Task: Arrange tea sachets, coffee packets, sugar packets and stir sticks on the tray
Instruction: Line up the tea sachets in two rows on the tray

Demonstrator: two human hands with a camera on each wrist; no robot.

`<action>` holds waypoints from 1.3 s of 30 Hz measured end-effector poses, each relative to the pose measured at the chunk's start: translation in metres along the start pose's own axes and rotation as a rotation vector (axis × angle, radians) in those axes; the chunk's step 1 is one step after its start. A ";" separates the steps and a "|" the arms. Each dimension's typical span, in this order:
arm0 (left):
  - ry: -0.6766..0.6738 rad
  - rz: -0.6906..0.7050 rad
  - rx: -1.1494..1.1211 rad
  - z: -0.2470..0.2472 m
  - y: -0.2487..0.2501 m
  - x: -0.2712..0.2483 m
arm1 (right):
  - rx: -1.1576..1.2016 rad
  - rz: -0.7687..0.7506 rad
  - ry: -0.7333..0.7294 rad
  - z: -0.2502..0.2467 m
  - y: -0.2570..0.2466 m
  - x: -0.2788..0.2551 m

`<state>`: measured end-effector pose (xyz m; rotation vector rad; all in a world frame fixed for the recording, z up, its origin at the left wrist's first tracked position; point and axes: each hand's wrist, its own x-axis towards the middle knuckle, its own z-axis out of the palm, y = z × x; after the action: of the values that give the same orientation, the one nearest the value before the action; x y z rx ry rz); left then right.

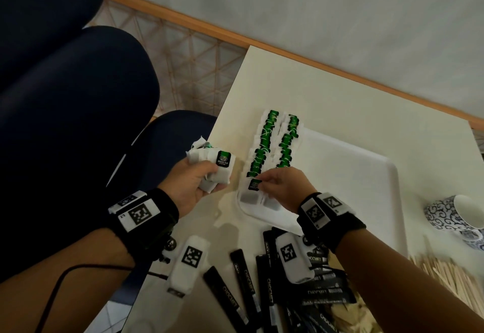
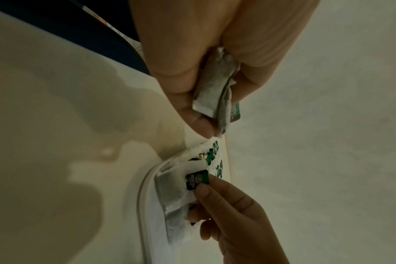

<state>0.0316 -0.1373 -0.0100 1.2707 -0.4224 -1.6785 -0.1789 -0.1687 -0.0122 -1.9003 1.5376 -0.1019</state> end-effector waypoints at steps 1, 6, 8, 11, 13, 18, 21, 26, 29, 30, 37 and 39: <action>0.011 0.015 -0.008 0.000 0.000 0.001 | 0.003 0.011 0.005 0.000 -0.001 0.002; 0.020 0.053 -0.007 0.000 -0.001 0.003 | 0.016 -0.006 0.045 0.002 -0.004 0.002; 0.000 0.040 0.007 0.002 -0.003 0.001 | 0.084 -0.019 0.133 0.000 -0.005 -0.002; -0.050 0.017 0.059 0.009 -0.011 -0.003 | 0.248 -0.028 0.231 -0.006 -0.013 -0.010; -0.083 -0.009 0.109 0.016 -0.018 -0.005 | 0.387 -0.038 0.198 -0.009 -0.019 -0.016; -0.146 -0.071 0.195 0.029 -0.028 -0.011 | 0.354 -0.089 0.138 -0.014 -0.012 -0.029; -0.133 -0.098 0.198 0.027 -0.028 -0.010 | 0.449 -0.014 0.121 -0.019 0.001 -0.038; -0.155 -0.097 0.254 0.029 -0.028 -0.014 | 0.484 0.024 0.027 -0.011 -0.002 -0.048; -0.142 -0.084 0.289 0.031 -0.031 -0.014 | 0.502 0.021 0.011 -0.006 -0.008 -0.047; -0.132 -0.078 0.298 0.030 -0.032 -0.014 | 0.500 0.027 0.014 -0.005 -0.008 -0.046; -0.139 -0.084 0.284 0.021 -0.028 -0.012 | 0.301 0.057 -0.015 -0.011 0.001 -0.046; -0.141 -0.100 0.237 0.018 -0.025 -0.012 | 0.120 0.063 -0.056 -0.013 0.006 -0.046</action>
<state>0.0037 -0.1202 -0.0144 1.3666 -0.6681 -1.8512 -0.2037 -0.1345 0.0102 -1.7453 1.5177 -0.1092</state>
